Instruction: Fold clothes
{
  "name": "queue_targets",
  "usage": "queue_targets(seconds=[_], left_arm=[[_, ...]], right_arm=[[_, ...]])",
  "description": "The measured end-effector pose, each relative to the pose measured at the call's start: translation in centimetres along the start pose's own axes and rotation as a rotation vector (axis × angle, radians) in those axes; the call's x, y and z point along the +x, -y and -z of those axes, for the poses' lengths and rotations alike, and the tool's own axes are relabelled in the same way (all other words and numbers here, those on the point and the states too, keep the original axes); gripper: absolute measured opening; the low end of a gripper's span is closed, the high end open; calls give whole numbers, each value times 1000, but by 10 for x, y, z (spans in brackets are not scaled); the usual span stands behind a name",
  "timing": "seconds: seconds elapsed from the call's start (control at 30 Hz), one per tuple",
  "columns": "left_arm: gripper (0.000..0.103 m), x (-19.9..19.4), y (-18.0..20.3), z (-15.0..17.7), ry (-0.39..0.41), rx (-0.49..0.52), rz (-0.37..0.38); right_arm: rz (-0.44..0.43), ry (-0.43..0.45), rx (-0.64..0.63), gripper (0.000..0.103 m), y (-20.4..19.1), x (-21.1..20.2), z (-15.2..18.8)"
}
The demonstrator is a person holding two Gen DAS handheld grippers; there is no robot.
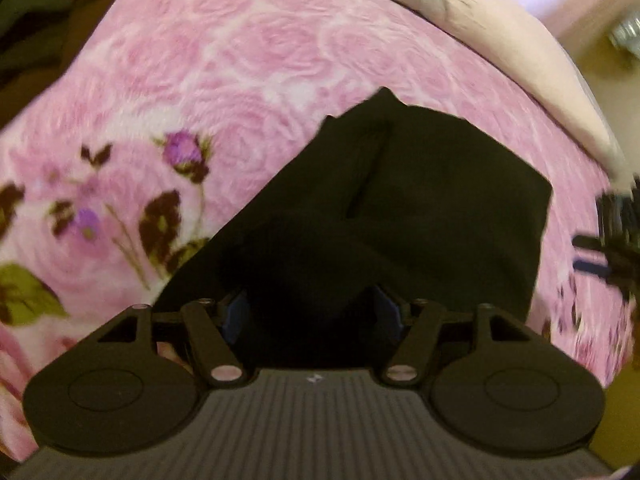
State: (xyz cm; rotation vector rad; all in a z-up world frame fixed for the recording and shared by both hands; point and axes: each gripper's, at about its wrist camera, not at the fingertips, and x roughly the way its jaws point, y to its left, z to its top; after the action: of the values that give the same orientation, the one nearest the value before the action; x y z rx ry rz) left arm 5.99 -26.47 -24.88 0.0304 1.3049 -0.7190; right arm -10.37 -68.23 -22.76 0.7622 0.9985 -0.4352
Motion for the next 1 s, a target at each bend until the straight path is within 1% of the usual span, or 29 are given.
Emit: queue_targets(seconds=[0.03, 0.07, 0.1, 0.13, 0.17, 0.23, 0.27, 0.37, 0.4, 0.47, 0.5, 0.53, 0.57, 0.63, 0.67, 0.73, 0.77, 0.8, 0.83, 0.87, 0.9, 0.93, 0.97, 1.0], left_arm=[[42, 2, 0, 0, 8, -21, 7], [30, 2, 1, 0, 18, -37, 13], [19, -4, 4, 1, 33, -32, 17], [11, -9, 6, 1, 48, -26, 20], [11, -16, 8, 2, 66, -25, 28], [10, -43, 3, 8, 125, -43, 65], [10, -49, 0, 13, 131, -40, 61], [9, -45, -15, 31, 99, -57, 23], [9, -40, -21, 35, 92, -83, 13], [12, -34, -30, 40, 111, -126, 22], [15, -32, -34, 42, 123, -145, 29], [17, -30, -37, 43, 135, -162, 36], [18, -28, -38, 43, 145, -170, 44], [30, -27, -39, 44, 169, -186, 64], [32, -25, -40, 45, 173, -190, 75], [31, -20, -41, 46, 180, -198, 99], [31, -18, -41, 46, 182, -201, 109], [25, -17, -41, 45, 179, -198, 112], [14, -17, -41, 45, 177, -195, 114], [10, -17, -40, 44, 176, -190, 117], [6, -22, -38, 44, 188, -180, 119], [6, -32, -36, 44, 222, -167, 121], [6, -41, -34, 44, 255, -155, 124], [6, -50, -33, 44, 284, -146, 123]], right_arm=[[-4, -2, -11, 81, 1, 2, -3], [-23, -6, -49, 81, -4, 1, -4], [-46, -11, -90, 81, -9, 1, -4], [-69, -15, -132, 81, -15, 0, -4], [-92, -21, -192, 81, -27, 1, -4], [-156, -32, -323, 81, -52, 1, -1], [-197, -34, -398, 81, -66, 2, 1], [-330, -65, -642, 80, -112, 16, 3], [-367, -89, -731, 80, -129, 26, 4], [-401, -121, -935, 80, -164, 47, 10], [-415, -136, -1039, 80, -182, 58, 13], [-414, -157, -1142, 80, -199, 70, 17], [-400, -174, -1219, 80, -212, 81, 17], [-353, -183, -1371, 80, -231, 103, 16], [-329, -187, -1431, 80, -239, 115, 13], [-273, -228, -1502, 80, -246, 138, 7], [-247, -262, -1516, 80, -244, 150, 5], [-221, -299, -1526, 79, -242, 161, 2], [-225, -348, -1497, 53, -238, 171, -2], [-228, -391, -1451, 18, -235, 179, -8], [-203, -393, -1414, 5, -232, 182, -12], [-191, -382, -1389, 0, -231, 178, -15], [-205, -372, -1355, 0, -231, 170, -21], [-220, -344, -1338, 0, -235, 160, -26]])
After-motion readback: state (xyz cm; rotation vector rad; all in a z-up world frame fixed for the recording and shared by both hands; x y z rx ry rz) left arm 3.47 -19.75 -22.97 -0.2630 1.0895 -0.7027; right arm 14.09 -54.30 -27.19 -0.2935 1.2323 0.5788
